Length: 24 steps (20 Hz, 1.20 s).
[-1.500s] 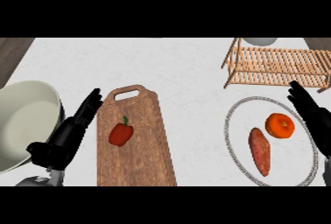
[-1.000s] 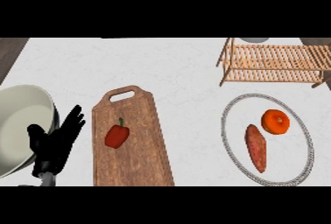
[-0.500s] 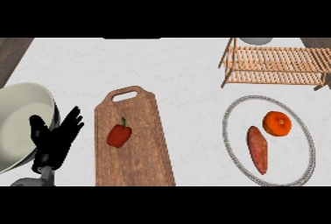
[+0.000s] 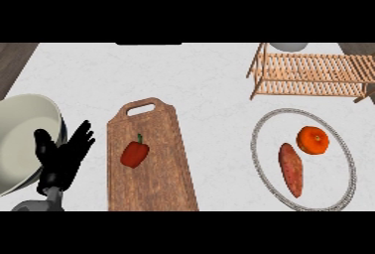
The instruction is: Pick the squash from the placemat and place it in the tiered shelf
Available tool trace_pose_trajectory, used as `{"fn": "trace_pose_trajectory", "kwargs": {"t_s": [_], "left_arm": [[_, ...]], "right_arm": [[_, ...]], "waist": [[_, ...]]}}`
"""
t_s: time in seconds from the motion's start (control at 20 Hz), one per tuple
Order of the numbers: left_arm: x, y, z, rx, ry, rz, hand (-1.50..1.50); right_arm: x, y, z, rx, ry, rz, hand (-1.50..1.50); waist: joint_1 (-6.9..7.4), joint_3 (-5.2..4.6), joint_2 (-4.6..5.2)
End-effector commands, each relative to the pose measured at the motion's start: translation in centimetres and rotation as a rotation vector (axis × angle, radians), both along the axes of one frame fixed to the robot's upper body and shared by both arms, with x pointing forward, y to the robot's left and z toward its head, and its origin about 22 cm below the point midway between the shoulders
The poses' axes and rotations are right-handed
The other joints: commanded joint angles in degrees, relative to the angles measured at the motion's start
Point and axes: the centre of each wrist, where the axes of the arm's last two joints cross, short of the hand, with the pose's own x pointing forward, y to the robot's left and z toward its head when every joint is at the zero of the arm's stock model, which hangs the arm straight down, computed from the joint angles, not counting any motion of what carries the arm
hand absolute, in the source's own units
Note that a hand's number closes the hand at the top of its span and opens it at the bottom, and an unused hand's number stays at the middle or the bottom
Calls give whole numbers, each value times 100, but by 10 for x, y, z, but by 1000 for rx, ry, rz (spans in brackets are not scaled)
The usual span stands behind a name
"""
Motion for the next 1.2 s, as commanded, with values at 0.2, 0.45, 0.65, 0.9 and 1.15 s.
{"fn": "trace_pose_trajectory", "kwargs": {"t_s": [0.2,0.45,0.65,0.9,1.15], "left_arm": [[12,7,-9,7,10,10,0],[1,-8,5,-2,25,-18,0],[4,-22,-7,-13,0,0,0],[14,-2,0,5,14,13,0],[0,6,12,-1,13,-4,0]], "right_arm": [[43,80,36,-103,98,-120,-150],[62,103,9,-205,176,-184,-150],[82,131,32,-238,286,-169,-150],[79,133,13,-293,337,-127,-150],[84,161,10,-337,405,-166,-150]], "waist": [[35,-4,28],[113,9,23],[85,4,26],[37,7,20],[49,7,12]]}}
